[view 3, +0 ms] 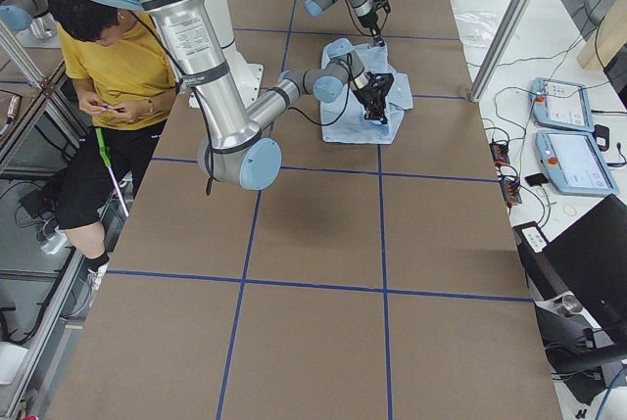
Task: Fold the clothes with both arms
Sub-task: 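Release the hem and raise both grippers above the folded shirt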
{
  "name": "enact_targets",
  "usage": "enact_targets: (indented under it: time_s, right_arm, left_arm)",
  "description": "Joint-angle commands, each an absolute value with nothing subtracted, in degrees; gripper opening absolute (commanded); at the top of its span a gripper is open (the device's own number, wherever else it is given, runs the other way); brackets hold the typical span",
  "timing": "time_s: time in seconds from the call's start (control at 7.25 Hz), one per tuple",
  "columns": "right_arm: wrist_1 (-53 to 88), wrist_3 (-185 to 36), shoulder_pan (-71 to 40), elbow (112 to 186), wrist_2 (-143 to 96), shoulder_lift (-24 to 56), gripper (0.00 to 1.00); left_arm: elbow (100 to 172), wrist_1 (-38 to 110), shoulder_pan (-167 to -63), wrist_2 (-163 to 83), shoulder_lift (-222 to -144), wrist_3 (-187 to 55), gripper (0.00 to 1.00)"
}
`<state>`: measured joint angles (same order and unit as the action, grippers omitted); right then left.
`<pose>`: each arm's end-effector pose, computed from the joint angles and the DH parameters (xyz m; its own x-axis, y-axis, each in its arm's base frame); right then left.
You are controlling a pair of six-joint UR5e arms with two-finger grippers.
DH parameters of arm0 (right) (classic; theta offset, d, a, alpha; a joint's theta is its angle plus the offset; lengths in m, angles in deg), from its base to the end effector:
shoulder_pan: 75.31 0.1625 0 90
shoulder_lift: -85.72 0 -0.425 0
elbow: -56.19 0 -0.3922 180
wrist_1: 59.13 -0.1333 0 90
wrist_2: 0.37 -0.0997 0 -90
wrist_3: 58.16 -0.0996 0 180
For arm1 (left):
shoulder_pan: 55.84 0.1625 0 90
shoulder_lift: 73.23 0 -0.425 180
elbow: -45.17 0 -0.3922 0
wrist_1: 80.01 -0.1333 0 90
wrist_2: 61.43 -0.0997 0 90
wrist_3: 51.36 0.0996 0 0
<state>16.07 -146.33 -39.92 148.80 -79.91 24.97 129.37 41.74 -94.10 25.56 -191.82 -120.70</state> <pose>-0.4670 -0.5175 0.3210 0.5809 0.3741 0.7229 -0.6589 0.7375 0.1478 0.4669 -0.5446 0.3603 0.6563 -0.0688 -0.7514 0.4493 0.8357 0.3159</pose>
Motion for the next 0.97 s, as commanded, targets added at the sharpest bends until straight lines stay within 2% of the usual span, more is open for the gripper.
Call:
enact_targets:
  time_s: [0.0, 0.28, 0.55, 0.83]
  right_arm:
    - [16.37, -143.17, -39.19, 151.27, -81.3, 25.25, 1.0]
    - [16.29, -138.08, -36.82, 154.53, -87.63, 23.33, 1.0]
    - [16.11, -136.03, -36.72, 155.07, -87.82, 22.44, 1.0]
    - [16.11, -136.03, -36.72, 155.33, -87.82, 22.44, 1.0]
  left_arm:
    - [133.55, 43.55, -94.25, 27.15, -190.22, -115.3, 1.0]
    - [145.23, 43.56, -94.52, 36.53, -181.55, -109.37, 1.0]
    - [149.04, 45.13, -91.2, 36.75, -176.52, -112.85, 1.0]
    - [149.06, 47.69, -84.09, 32.3, -174.22, -119.37, 1.0]
